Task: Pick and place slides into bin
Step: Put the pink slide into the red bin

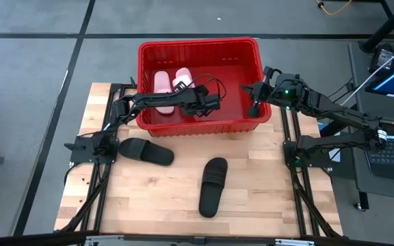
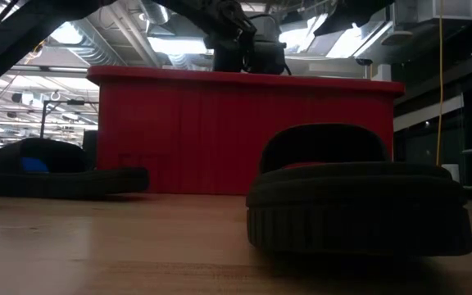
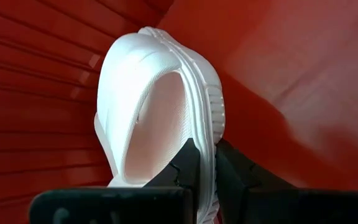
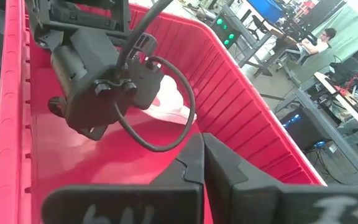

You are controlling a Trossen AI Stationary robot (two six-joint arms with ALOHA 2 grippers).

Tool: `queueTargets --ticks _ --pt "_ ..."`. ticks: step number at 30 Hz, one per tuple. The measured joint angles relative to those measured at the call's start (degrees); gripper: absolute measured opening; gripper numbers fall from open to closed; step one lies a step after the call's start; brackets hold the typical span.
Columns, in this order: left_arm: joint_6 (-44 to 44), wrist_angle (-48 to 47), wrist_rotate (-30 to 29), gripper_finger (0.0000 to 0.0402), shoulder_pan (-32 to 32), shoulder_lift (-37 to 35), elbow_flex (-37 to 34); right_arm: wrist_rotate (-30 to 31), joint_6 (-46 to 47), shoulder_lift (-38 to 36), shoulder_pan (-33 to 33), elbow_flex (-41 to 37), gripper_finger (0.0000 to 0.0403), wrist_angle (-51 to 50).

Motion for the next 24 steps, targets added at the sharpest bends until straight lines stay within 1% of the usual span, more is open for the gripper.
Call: queueTargets --ticks 8,11,16,19,24 --pt "0.86 0.10 1.84 0.0022 0.59 0.40 -0.11 -0.02 0.00 0.00 0.00 0.00 0.0006 -0.41" --pt "1.86 2.53 3.02 0.0022 1.15 0.37 -2.22 -0.03 0.14 0.00 0.00 0.00 0.0006 -0.86" --pt "3.82 3.72 3.79 0.0022 1.53 0.44 -3.98 -0.05 0.16 0.00 0.00 0.00 0.0006 -1.14" --pt "5.70 5.16 5.86 0.0022 1.53 0.46 -4.42 -0.06 0.16 0.00 0.00 0.00 0.0006 -1.11" --pt "5.90 5.48 7.73 0.0022 1.82 0.69 -4.42 -0.08 0.16 0.00 0.02 0.00 0.0006 -1.09"
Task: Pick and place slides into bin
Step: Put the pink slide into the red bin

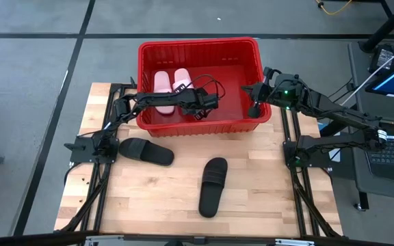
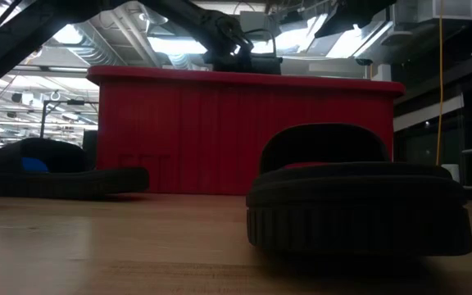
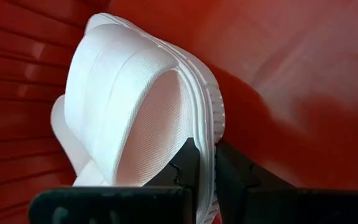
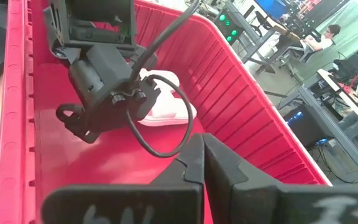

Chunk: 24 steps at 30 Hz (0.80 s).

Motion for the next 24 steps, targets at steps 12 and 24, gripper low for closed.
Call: queueTargets --ticks 12,24 --pt "2.43 0.70 3.68 0.0059 2.39 0.12 0.02 -0.09 2.12 0.00 0.00 0.00 0.0006 -0.08" --pt "4.60 1.26 10.42 0.0074 3.43 0.14 0.02 -0.11 2.84 0.00 0.00 0.00 0.0006 -1.86"
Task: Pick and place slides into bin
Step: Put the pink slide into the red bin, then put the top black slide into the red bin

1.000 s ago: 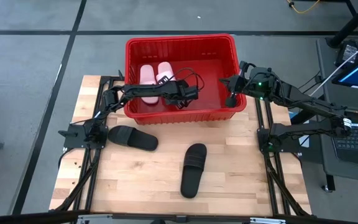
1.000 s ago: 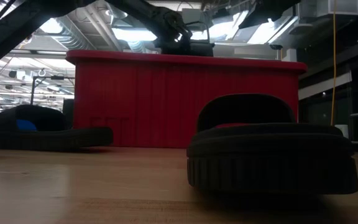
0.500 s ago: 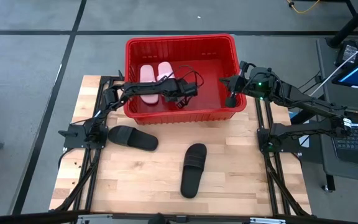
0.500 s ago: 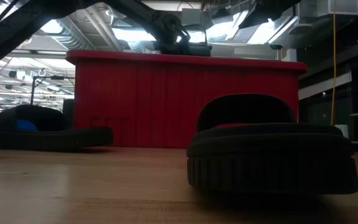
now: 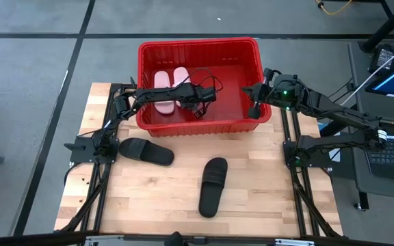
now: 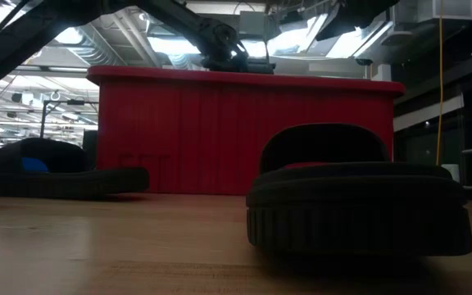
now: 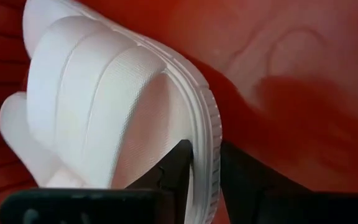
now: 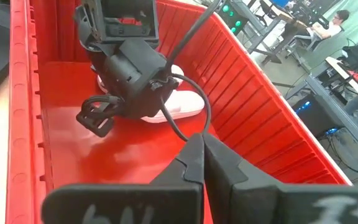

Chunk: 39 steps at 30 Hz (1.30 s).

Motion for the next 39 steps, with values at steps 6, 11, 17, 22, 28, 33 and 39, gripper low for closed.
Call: queueTargets --ticks 6,11,17,22,28,33,39 --pt "4.92 3.68 3.52 0.0096 -0.04 0.02 0.00 0.00 0.00 0.00 0.00 0.00 0.0006 -0.02" --pt "5.97 3.88 5.38 0.0129 -0.11 0.02 0.00 0.00 0.16 0.00 0.00 0.00 0.0006 -0.02" --pt "8.87 2.42 4.92 0.0155 -0.09 0.02 0.00 0.00 0.20 0.00 0.00 0.00 0.0006 -0.02" --pt "8.95 0.68 4.76 0.0157 -0.09 0.02 0.00 0.00 0.20 0.00 0.00 0.00 0.0006 -0.02" --pt "9.41 0.66 4.68 0.0157 -0.09 -0.08 0.02 0.00 0.20 0.00 0.00 0.00 0.0006 -0.02" --pt "12.54 0.53 3.03 0.0157 -0.56 -2.36 0.04 0.00 0.20 0.00 0.00 0.00 0.0006 -0.02" --pt "14.48 0.48 -0.96 0.0157 -1.65 -6.45 0.04 0.01 0.19 0.00 0.00 0.00 0.0006 0.07"
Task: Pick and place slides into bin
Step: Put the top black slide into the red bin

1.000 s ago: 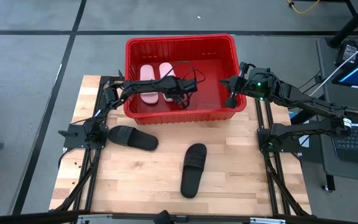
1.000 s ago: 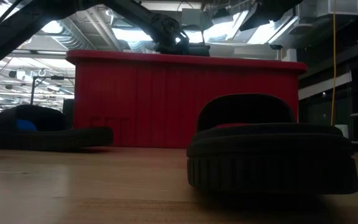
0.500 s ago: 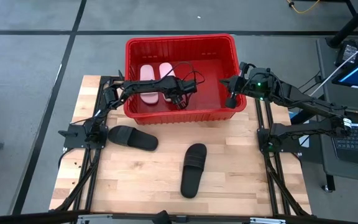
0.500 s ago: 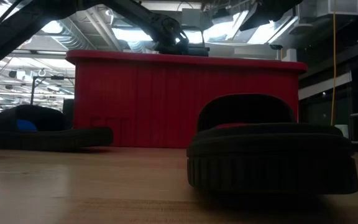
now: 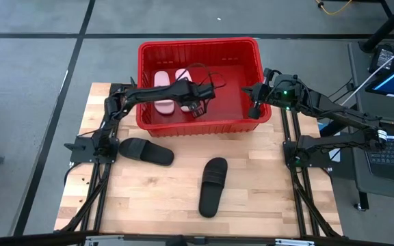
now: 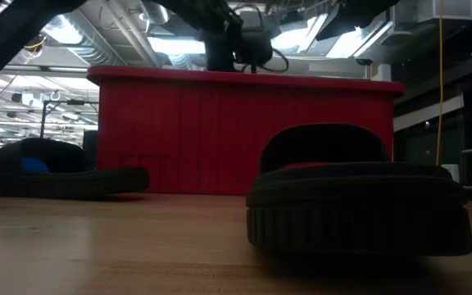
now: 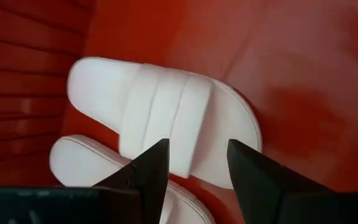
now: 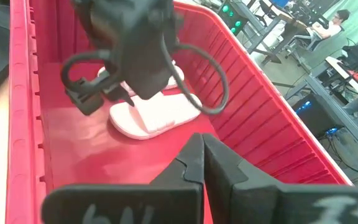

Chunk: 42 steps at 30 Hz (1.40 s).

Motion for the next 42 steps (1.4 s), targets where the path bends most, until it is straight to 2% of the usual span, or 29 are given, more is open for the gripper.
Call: queueTargets --ticks 5,12,21,26,29,34,38,42 --pt "0.27 -0.58 -0.02 0.0157 -0.06 -2.76 0.04 0.00 -0.52 -0.03 0.00 0.00 0.0006 0.48" --pt "6.97 -9.13 -0.38 0.0157 -0.38 -8.42 0.04 0.03 -3.16 -0.74 0.02 0.00 0.0006 0.86" --pt "12.32 -14.21 6.82 0.0157 -0.79 -14.87 0.04 0.03 -3.03 -0.70 0.02 0.00 0.0006 3.79" --pt "11.14 -15.30 7.26 0.0157 -1.24 -20.57 0.02 0.03 -0.47 -0.70 0.02 0.00 0.0006 4.64" --pt "7.08 -15.74 7.94 0.0157 -1.24 -24.66 -0.24 0.02 1.37 -0.70 0.03 0.00 0.0006 4.66" --pt "3.17 -15.44 12.65 0.0157 -1.38 -32.81 -7.09 0.03 4.39 -0.70 0.22 0.00 0.0006 4.65" --pt "-1.92 -15.27 13.24 0.0157 -2.71 -40.01 -15.85 0.03 5.92 -0.70 0.22 0.00 0.0006 4.65" --pt "-8.13 -10.82 15.32 0.0157 -4.73 -47.23 -23.44 0.00 6.02 -0.68 0.22 0.00 0.0006 6.43"
